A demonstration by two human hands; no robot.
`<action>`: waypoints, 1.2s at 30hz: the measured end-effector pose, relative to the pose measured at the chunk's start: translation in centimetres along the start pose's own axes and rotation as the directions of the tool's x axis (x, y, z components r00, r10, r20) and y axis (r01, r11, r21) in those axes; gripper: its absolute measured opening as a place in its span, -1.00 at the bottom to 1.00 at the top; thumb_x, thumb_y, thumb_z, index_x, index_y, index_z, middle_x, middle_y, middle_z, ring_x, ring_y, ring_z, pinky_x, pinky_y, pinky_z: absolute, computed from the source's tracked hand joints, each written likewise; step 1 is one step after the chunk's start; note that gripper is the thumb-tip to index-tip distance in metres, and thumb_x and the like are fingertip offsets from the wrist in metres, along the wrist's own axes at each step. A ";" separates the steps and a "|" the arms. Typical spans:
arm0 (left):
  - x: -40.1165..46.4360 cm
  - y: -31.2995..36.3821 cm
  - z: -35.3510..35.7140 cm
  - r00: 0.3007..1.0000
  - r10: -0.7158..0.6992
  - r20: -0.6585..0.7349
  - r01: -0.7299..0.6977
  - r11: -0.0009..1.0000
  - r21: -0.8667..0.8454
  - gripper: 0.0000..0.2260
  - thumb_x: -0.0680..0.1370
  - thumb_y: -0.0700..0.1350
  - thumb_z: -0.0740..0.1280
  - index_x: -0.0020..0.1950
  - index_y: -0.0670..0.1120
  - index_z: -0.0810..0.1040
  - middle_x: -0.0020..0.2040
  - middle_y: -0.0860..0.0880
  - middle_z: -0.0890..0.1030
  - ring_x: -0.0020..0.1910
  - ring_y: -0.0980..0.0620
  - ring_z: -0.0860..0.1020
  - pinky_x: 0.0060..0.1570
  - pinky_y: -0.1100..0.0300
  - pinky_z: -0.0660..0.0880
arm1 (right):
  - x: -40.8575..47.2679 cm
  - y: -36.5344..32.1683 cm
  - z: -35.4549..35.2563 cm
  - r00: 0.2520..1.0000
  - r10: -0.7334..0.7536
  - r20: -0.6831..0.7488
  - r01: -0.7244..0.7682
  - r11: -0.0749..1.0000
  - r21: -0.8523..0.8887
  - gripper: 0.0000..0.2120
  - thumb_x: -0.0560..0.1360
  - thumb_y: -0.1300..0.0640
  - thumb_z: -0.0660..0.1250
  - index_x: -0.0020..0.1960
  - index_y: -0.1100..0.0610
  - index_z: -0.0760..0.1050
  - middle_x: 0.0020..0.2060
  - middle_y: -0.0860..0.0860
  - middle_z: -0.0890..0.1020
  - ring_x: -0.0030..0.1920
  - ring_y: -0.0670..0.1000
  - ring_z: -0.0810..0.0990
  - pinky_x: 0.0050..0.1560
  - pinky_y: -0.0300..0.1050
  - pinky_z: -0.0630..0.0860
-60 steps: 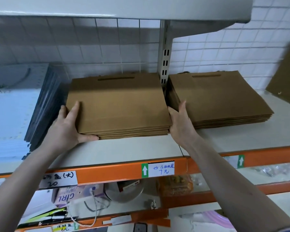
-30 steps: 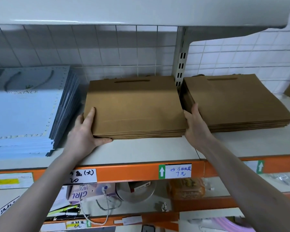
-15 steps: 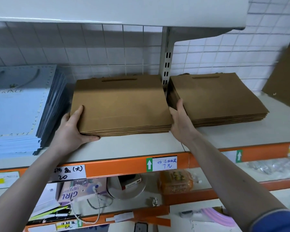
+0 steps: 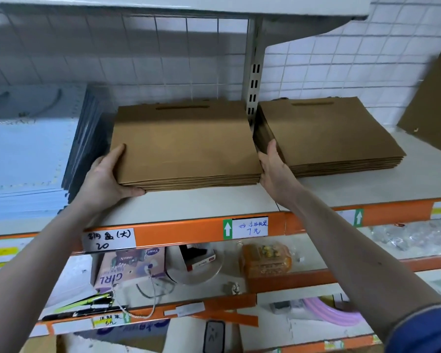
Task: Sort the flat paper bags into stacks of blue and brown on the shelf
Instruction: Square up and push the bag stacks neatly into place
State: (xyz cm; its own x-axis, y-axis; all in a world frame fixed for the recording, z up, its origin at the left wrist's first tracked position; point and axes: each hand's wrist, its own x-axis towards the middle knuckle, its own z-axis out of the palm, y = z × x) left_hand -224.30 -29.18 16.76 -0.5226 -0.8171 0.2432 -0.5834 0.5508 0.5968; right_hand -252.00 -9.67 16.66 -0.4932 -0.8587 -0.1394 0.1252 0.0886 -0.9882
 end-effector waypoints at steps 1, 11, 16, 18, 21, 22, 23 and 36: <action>0.0 0.1 0.0 1.000 -0.004 -0.003 0.004 1.000 0.000 0.02 0.19 -0.16 0.63 0.53 0.01 0.14 0.45 -0.21 0.25 0.42 -0.18 0.22 0.42 0.00 0.16 | 0.3 0.0 0.1 1.000 0.008 -0.012 -0.008 1.000 -0.024 -0.20 0.50 -0.41 -0.09 0.53 0.11 0.14 0.42 -0.04 0.35 0.44 -0.06 0.27 0.50 -0.05 0.09; -0.9 0.2 0.1 0.999 0.011 0.053 -0.004 0.991 -0.130 0.04 0.24 -0.10 0.60 0.56 0.02 0.03 0.51 -0.16 0.08 0.48 -0.08 0.12 0.41 0.20 0.05 | -1.3 -0.3 0.5 0.995 -0.100 -0.021 0.083 0.907 -0.412 -0.25 0.52 -0.28 0.06 0.56 0.06 -0.05 0.53 -0.01 0.08 0.51 0.00 0.06 0.46 -0.05 0.02; -1.0 -0.4 -0.7 0.987 0.052 0.150 -0.028 0.987 -0.158 -0.03 0.26 0.20 0.39 0.55 0.08 -0.04 0.53 -0.13 0.04 0.49 -0.06 0.10 0.44 0.17 0.05 | -0.9 -0.7 0.2 0.979 -0.180 0.090 0.191 0.686 -0.702 -0.02 0.45 -0.07 0.37 0.54 0.16 -0.26 0.53 0.00 0.02 0.49 -0.07 0.02 0.34 -0.31 -0.01; -0.9 -0.6 -0.8 0.985 0.051 0.163 -0.025 0.988 -0.154 -0.05 0.26 0.21 0.36 0.55 0.09 -0.04 0.54 -0.11 0.03 0.50 -0.04 0.09 0.44 0.16 0.05 | -0.3 -0.7 0.2 0.970 -0.201 0.135 0.228 0.569 -0.790 0.11 0.34 -0.20 0.39 0.54 0.17 -0.27 0.54 0.01 -0.09 0.52 -0.07 -0.09 0.46 -0.20 -0.06; -0.8 -1.1 -1.0 0.983 0.047 0.176 -0.019 0.987 -0.158 -0.05 0.26 0.20 0.38 0.55 0.10 -0.01 0.54 -0.12 0.02 0.51 -0.03 0.05 0.46 0.12 0.02 | 0.2 -1.0 -0.1 0.972 -0.184 0.143 0.220 0.520 -0.826 0.08 0.38 -0.17 0.39 0.53 0.17 -0.29 0.54 0.02 -0.18 0.52 -0.07 -0.17 0.46 -0.19 -0.11; -0.7 -1.2 -1.0 0.982 0.044 0.185 -0.014 0.987 -0.162 -0.06 0.26 0.20 0.38 0.54 0.12 -0.01 0.54 -0.12 0.02 0.52 -0.03 0.04 0.47 0.10 0.02 | 0.2 -1.1 -0.2 0.972 -0.182 0.147 0.222 0.510 -0.831 0.04 0.42 -0.14 0.38 0.53 0.17 -0.29 0.53 0.03 -0.19 0.51 -0.07 -0.18 0.44 -0.22 -0.12; -0.7 -1.3 -1.1 0.981 0.039 0.189 -0.008 0.987 -0.162 -0.07 0.27 0.20 0.37 0.54 0.12 0.00 0.54 -0.12 0.02 0.52 -0.02 0.03 0.48 0.09 0.02 | 0.3 -1.2 -0.1 0.970 -0.185 0.158 0.231 0.500 -0.835 0.02 0.44 -0.12 0.36 0.53 0.17 -0.30 0.53 0.03 -0.20 0.51 -0.06 -0.18 0.42 -0.22 -0.11; 0.4 0.1 -0.9 0.993 0.031 0.113 -0.027 0.999 -0.035 -0.16 0.40 0.08 0.40 0.56 -0.05 0.03 0.55 -0.15 -0.02 0.53 -0.01 -0.05 0.42 0.22 -0.06 | 0.5 -1.9 0.3 0.951 -0.260 0.167 0.205 0.129 -0.970 -0.08 0.47 -0.29 0.14 0.54 0.21 -0.22 0.52 0.14 -0.20 0.53 0.09 -0.16 0.48 -0.03 -0.06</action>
State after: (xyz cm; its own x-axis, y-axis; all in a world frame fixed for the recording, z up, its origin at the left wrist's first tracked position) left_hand -224.06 -29.58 17.60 -0.6077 -0.7750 0.1734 -0.5471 0.5668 0.6160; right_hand -252.26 -10.40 18.45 -0.3583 -0.9239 0.1345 -0.9203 0.3253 -0.2175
